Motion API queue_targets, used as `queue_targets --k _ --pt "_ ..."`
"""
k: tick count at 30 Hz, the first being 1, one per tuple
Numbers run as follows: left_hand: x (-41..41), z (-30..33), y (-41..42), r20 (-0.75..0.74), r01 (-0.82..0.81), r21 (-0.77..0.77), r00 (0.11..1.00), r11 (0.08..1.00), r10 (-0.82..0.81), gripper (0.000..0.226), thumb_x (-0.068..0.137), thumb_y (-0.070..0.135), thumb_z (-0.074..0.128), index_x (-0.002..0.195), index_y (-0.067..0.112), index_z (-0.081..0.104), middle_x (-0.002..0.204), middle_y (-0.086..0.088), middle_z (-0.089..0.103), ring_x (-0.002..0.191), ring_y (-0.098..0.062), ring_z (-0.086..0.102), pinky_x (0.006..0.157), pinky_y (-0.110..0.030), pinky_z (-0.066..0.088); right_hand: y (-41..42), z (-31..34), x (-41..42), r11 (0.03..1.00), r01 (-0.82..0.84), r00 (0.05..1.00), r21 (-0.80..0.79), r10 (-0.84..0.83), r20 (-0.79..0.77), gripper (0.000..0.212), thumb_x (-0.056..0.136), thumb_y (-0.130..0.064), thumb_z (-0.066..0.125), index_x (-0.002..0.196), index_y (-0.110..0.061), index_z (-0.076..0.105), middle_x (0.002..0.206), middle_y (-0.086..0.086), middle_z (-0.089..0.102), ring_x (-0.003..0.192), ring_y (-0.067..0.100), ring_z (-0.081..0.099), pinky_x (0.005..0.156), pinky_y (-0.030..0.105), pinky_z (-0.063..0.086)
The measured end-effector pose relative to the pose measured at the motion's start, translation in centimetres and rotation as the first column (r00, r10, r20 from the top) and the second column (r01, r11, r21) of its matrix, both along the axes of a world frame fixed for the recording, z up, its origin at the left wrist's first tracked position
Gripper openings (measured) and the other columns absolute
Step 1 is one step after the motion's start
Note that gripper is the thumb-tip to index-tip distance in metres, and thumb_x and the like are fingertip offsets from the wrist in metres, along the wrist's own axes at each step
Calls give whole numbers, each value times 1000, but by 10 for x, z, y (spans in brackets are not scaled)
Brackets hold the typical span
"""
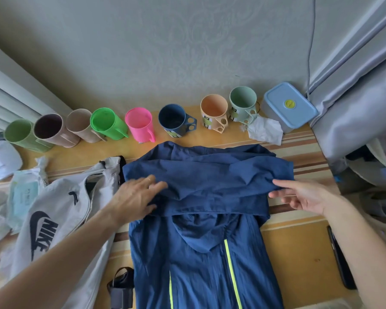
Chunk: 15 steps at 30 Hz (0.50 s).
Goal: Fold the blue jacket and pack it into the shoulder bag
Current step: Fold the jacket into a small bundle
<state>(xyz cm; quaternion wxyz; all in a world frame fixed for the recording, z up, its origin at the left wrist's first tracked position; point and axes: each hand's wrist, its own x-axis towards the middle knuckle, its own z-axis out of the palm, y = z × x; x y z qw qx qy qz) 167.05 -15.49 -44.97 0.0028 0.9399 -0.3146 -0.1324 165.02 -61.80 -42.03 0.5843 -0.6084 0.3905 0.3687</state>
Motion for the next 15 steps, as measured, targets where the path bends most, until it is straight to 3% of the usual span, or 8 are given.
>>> queue_targets --k 2,5,6,9,11,13,15 --pt "-13 -3 9 -25 -26 48 999 998 27 48 63 2 77 103 21 60 91 -2 56 59 -23 65 39 -29 47 4 -11 0 974 125 992 -187 -115 60 37 87 -27 77 116 -7 66 95 11 73 61 17 59 47 23 46" --pt "-26 1 22 46 -210 105 977 972 206 32 61 -5 76 86 12 65 89 -8 54 58 -29 62 40 -33 46 17 -26 0 885 184 967 -428 -85 240 24 90 -34 73 95 -10 71 103 13 72 75 26 63 70 39 55" --pt "-32 2 22 78 -260 141 965 955 251 35 62 -1 77 94 10 69 96 -12 57 66 -32 63 47 -37 50 25 -31 -2 844 156 960 -512 -9 279 28 91 -37 71 94 -8 72 108 16 74 84 31 66 79 44 56" --pt "-52 7 9 123 -327 136 942 935 311 71 67 18 72 136 7 59 136 -23 56 114 -41 59 91 -53 52 60 -34 -19 652 139 889 -745 249 384 42 95 -34 65 126 -6 61 131 18 61 119 36 57 100 45 46" --pt "-67 11 -11 120 -294 -7 949 956 293 71 81 26 60 149 11 46 154 -19 43 140 -38 42 113 -53 37 85 -34 -36 497 261 707 -828 485 514 44 97 -28 61 135 -6 53 139 20 53 130 37 49 109 46 39" --pt "-86 1 -28 127 -174 -64 975 983 181 63 94 33 51 154 19 38 163 -14 31 151 -34 28 120 -52 28 105 -44 -58 410 199 512 -890 731 451 44 100 -29 58 140 -10 52 151 21 44 142 37 39 117 48 34" --pt "-101 -20 -35 57 -121 9 991 993 121 62 100 43 43 158 28 28 167 -11 20 155 -31 14 123 -51 19 109 -66 -76 271 -85 401 -959 891 216 55 100 -42 52 150 -20 44 164 16 29 153 35 23 121 50 29"
